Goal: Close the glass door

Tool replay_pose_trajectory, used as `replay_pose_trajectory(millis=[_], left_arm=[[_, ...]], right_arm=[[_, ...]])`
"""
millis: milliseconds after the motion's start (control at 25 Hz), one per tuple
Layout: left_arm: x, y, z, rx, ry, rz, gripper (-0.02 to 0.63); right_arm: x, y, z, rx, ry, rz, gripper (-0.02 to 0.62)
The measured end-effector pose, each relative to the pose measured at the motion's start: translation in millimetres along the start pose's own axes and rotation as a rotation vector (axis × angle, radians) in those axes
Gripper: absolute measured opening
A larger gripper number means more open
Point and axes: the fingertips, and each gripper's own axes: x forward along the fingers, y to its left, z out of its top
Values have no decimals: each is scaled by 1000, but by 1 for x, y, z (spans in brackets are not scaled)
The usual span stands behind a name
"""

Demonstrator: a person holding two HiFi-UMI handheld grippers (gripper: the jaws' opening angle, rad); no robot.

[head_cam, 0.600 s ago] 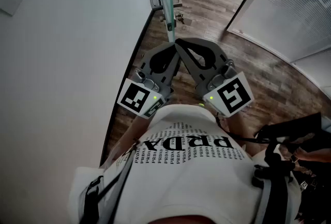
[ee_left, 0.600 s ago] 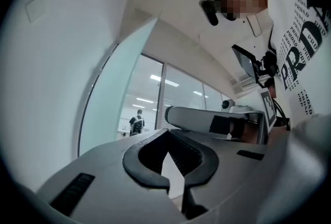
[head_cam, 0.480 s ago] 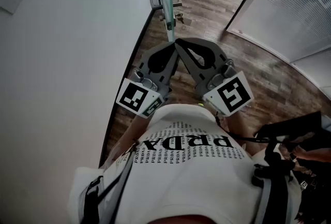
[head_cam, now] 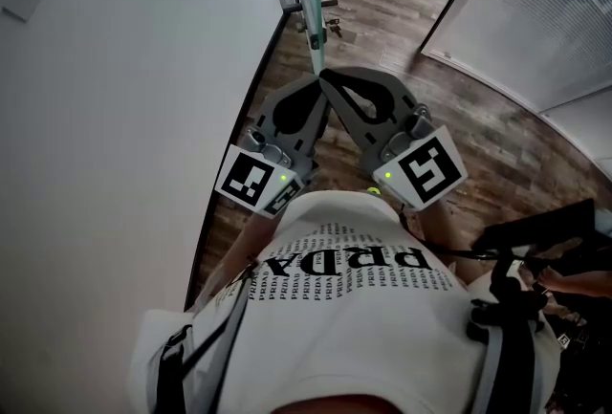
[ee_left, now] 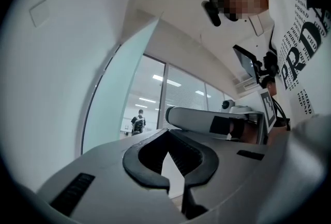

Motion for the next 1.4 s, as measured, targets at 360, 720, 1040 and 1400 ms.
replay_pose_trajectory(millis=[360,720,1040,1400], left_arm=[[-28,-4,15,-3,-17,-7,-11],[-46,-15,-14,48,0,29,-9],[-30,-3,-3,120,-46,123,-9],[-14,-10,-14,115,-20,174,-9]], right_arm=[[-7,9,22,4,-30,-60,-2],[-14,-30,12,-127,9,-155,0],[0,-34,-4,-188,36,-141,0],[8,-46,-1,-193,51,-107,60]])
